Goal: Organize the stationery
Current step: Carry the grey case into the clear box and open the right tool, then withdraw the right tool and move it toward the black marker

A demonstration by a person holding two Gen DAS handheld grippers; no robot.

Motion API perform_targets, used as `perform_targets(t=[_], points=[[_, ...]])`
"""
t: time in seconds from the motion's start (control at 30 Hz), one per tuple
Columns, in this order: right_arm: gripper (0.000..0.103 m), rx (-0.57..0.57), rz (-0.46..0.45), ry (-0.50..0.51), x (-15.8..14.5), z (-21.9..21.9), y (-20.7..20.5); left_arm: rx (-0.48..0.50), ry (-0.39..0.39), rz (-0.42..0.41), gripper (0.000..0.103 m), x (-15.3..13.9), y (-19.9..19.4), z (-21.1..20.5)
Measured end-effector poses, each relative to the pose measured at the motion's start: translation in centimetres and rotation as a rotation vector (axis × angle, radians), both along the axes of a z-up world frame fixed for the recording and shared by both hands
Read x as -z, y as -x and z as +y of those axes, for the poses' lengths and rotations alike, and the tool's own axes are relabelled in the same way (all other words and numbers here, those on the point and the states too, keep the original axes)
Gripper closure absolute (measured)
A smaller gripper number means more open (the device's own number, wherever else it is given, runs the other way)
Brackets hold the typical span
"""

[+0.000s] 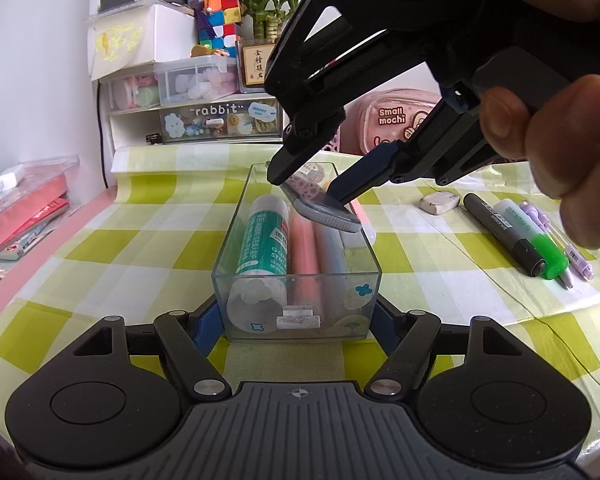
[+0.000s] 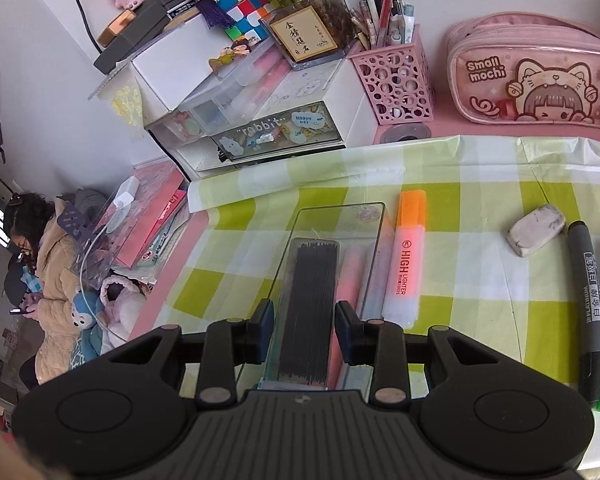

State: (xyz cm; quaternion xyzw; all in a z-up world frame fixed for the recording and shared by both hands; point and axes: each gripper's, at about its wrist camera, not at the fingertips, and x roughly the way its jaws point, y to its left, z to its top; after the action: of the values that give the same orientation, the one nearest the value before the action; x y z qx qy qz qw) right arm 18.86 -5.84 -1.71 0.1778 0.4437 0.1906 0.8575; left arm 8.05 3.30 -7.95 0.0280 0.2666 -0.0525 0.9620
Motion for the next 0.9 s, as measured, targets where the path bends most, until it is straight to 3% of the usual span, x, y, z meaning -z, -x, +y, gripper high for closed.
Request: perform_targets(t=[0.3, 0.5, 0.73, 0.87, 0.9], points=[[0.078, 0.027, 0.063, -0.030, 1.6, 0.2, -1.0, 0.000, 0.000, 0.000, 0.031, 0.0, 0.0, 0.0], [0.078, -0.008, 0.050, -0.023, 1.4, 0.7, -0.8, 0.000, 0.000, 0.000, 0.031, 0.0, 0.0, 0.0], [0.077, -0.086, 0.029, 0.093, 1.1, 2.5, -0.4, 0.000, 0.000, 0.001, 0.031, 0.0, 0.0, 0.0], [0.085, -0.106, 0.006, 0.196, 1.0, 3.4, -0.4, 0.000, 0.001, 0.001, 0.031, 0.0, -0.1, 0.0], [0.083, -0.112, 0.003, 0.211, 0.9, 3.5, -0.4, 0.000, 0.001, 0.001, 0.031, 0.0, -0.1, 0.1]])
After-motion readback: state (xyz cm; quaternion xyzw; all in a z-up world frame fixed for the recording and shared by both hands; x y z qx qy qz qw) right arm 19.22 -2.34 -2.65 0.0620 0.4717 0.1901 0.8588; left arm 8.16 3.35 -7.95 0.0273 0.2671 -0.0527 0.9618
